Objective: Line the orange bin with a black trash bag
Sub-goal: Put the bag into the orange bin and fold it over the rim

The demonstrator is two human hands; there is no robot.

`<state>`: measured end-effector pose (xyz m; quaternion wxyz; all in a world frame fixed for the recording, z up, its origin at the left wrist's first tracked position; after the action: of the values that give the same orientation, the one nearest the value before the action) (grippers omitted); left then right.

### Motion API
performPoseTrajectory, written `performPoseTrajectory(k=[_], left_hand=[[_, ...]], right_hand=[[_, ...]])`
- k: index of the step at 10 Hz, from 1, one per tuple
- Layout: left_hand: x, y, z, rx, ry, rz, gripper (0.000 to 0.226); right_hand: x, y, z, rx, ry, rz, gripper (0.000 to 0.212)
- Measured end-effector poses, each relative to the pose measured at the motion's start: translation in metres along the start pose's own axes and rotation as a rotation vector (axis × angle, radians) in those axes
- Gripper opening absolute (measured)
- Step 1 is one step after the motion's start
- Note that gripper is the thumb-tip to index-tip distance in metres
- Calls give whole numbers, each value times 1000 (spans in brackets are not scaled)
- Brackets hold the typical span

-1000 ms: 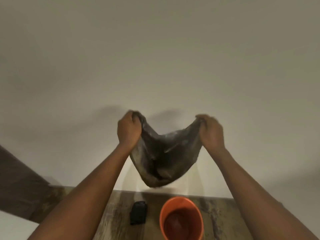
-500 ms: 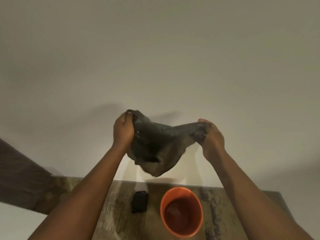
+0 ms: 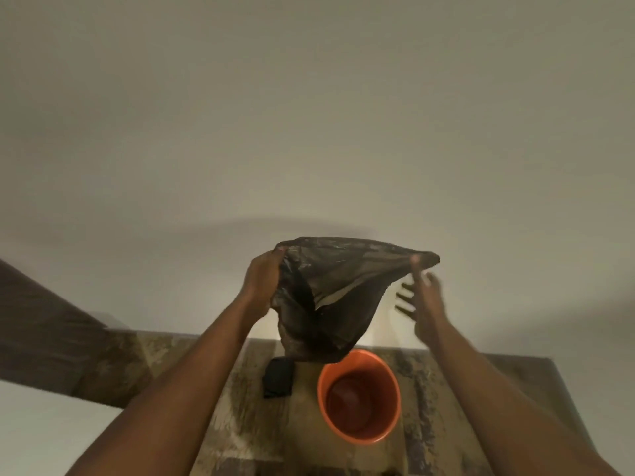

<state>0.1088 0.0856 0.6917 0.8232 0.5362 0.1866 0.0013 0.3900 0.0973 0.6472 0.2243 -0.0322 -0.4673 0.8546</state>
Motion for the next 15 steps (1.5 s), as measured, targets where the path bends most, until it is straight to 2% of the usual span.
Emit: performPoseTrajectory(k=[1,2,3,4,5,6,7,8,9,10,12,15], left_hand=[[34,-3,12,-132,-159,238,29],[51,-15,16,-243,-269,380,36],[55,-32,14,-284,-251,458,36],[61,-50,13,-370,-197,563,45],[77,-61,19,-412,-220,617,50],[89,-71,20,-442,-208,606,37],[85,-87,12,-479,-79,510,28],[86,-100,8,-499,-21,367,20],[96,-118,7,-539,-16,222,24],[108,-135,10,-597,9,131,25],[136,-154,12,-579,-6,32,21],[175,-195,7,-637,80,87,23]], right_hand=[[10,58,8,209,-88,171,102],[9,77,9,290,-29,-1,36],[-1,75,-3,309,-54,-226,42],[3,73,7,389,-136,2,69],[10,93,16,375,-213,349,42],[-5,124,-8,354,-111,322,19],[-32,120,-21,342,-3,88,15],[-66,120,-36,283,108,-42,26],[-87,121,-49,327,148,-150,25],[-96,122,-55,327,127,-163,11],[-115,140,-73,398,116,-59,15],[-140,165,-107,430,155,12,9]])
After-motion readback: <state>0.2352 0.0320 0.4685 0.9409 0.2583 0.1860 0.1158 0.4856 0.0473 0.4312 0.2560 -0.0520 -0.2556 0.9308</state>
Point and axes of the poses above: each hand's wrist, its own z-axis away from the middle knuckle, its own x-axis out of the palm, y = z × x, the point moved 1 cm from there along -z, towards the middle knuckle, and after that the axes turned 9 degrees about -z, right-handed, at the moved point
